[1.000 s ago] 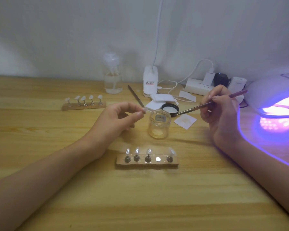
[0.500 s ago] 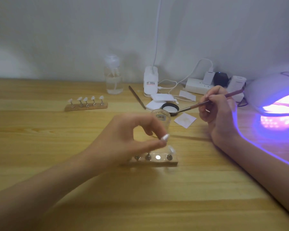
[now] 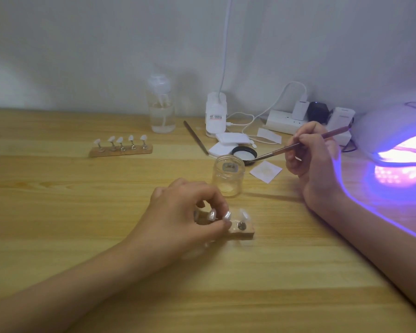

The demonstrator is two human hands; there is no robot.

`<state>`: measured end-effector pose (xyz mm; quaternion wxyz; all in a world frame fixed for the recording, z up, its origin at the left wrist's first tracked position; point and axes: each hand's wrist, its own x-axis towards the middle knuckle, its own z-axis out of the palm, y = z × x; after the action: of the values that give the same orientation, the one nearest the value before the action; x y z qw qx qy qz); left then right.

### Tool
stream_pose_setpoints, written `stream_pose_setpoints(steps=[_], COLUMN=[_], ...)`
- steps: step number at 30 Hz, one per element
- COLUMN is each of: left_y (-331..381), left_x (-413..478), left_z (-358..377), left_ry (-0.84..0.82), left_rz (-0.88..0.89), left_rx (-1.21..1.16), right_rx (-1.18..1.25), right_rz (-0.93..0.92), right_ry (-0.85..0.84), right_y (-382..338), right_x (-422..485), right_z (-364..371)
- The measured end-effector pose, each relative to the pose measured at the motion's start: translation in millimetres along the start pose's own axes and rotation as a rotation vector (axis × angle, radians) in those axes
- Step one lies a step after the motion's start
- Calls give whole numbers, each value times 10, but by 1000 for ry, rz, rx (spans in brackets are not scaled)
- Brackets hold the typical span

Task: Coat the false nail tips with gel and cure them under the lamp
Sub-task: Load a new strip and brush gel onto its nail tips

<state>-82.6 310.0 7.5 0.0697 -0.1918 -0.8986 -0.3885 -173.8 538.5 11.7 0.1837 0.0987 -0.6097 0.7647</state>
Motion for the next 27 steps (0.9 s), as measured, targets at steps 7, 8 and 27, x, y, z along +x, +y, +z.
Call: stream_pose_setpoints(steps=[7, 8, 27], left_y=[69, 94, 260], left_x=[21, 32, 28], left_z=[-29, -27, 84], left_ry=[-68, -77, 40], left_rz=[31, 37, 307], left_rx=[180, 225, 481], right_rx=[-20, -27, -12], right_rz=[4, 6, -13], right_ry=[-21, -28, -66], right_y=[-9, -9, -38], right_x=[2, -2, -32], right_z=[-9, -12, 16])
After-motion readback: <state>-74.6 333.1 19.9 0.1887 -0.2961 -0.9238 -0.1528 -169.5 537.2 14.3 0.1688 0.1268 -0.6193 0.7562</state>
